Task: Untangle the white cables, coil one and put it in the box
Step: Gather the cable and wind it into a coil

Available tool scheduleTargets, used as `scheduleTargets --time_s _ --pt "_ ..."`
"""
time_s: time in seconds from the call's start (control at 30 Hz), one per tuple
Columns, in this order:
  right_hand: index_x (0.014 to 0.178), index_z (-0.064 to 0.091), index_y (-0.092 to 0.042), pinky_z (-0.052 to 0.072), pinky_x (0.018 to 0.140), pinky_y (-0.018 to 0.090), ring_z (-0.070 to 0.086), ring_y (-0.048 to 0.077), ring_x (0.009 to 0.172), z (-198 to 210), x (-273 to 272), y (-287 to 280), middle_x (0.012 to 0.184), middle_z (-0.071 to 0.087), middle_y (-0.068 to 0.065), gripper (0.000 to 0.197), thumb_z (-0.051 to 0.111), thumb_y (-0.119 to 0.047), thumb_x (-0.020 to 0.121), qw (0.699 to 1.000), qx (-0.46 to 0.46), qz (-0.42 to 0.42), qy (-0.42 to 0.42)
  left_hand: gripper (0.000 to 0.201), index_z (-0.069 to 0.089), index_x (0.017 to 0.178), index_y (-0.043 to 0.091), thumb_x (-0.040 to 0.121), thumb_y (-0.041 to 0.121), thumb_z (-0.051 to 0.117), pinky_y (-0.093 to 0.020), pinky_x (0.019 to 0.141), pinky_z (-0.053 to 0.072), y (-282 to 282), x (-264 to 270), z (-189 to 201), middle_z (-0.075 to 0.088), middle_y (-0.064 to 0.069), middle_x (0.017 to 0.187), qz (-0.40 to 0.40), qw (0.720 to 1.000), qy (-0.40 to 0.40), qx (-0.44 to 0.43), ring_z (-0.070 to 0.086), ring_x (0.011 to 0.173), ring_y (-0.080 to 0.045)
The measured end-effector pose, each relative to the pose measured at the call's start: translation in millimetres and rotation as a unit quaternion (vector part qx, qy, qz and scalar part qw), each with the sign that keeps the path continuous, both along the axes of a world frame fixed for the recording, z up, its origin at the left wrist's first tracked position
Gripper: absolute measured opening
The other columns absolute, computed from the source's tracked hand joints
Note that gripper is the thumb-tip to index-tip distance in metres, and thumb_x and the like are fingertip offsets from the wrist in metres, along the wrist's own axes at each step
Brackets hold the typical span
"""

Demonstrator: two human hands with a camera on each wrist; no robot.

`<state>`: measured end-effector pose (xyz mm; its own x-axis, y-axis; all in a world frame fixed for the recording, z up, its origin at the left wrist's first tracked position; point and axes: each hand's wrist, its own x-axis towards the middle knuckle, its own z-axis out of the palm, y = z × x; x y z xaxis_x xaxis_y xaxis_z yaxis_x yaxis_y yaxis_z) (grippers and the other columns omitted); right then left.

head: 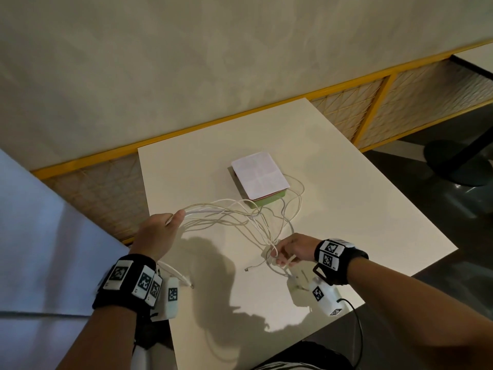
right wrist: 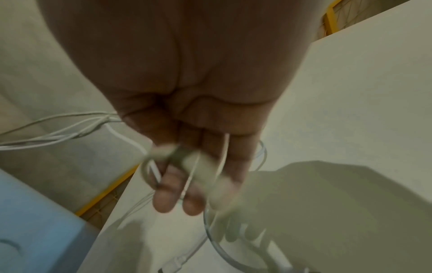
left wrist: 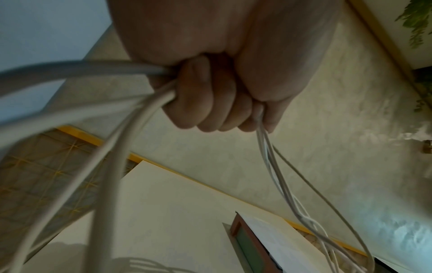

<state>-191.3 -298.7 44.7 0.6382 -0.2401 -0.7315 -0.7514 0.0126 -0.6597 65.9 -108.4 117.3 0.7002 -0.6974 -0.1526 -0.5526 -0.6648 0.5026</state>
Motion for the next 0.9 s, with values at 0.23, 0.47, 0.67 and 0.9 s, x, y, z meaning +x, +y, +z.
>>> scheduleTargets --time_s 0.23,0.47,0.67,0.9 --pt "0.067 0.069 -0.035 0.038 0.064 0.001 0.055 -0.016 0.060 -17.7 0.5 11.3 0.064 0.063 -0.030 0.046 0.053 0.007 0.080 0.987 -0.126 0.090 -0.036 0.052 0.032 0.055 0.008 0.097 0.036 0.043 -0.035 0.058 0.027 6.0 -4.5 0.2 0.033 -0.015 0.057 -0.017 1.000 -0.014 -0.007 0.036 0.058 -0.027" --pt "0.066 0.051 -0.032 0.039 0.072 0.019 0.053 0.015 0.085 -42.3 3.4 20.0 0.090 0.056 -0.003 0.026 0.064 -0.015 0.082 0.970 -0.221 0.094 -0.042 0.050 0.038 0.060 0.005 0.098 0.038 0.039 -0.035 0.058 0.027 10.1 -4.2 5.2 0.037 -0.017 0.060 -0.015 1.000 -0.001 0.008 0.040 0.061 -0.027" --pt "0.107 0.062 -0.016 0.038 0.087 0.022 0.054 0.022 0.100 -47.3 9.4 28.7 0.110 0.053 0.001 0.024 0.064 -0.022 0.083 0.954 -0.265 0.137 -0.026 0.052 0.037 0.058 0.006 0.098 0.039 0.039 -0.035 0.056 0.026 13.0 -1.3 2.5 0.036 -0.013 0.057 -0.023 1.000 -0.010 0.006 0.039 0.059 -0.027" --pt "0.096 0.070 -0.012 0.044 0.086 0.029 0.059 0.029 0.099 -43.1 11.6 33.3 0.110 0.059 0.014 0.020 0.052 -0.015 0.089 0.935 -0.297 0.185 -0.056 0.052 0.033 0.057 0.008 0.096 0.040 0.043 -0.034 0.056 0.024 19.0 -1.2 -2.7 0.033 -0.011 0.056 -0.015 1.000 0.020 -0.010 0.036 0.056 -0.024"
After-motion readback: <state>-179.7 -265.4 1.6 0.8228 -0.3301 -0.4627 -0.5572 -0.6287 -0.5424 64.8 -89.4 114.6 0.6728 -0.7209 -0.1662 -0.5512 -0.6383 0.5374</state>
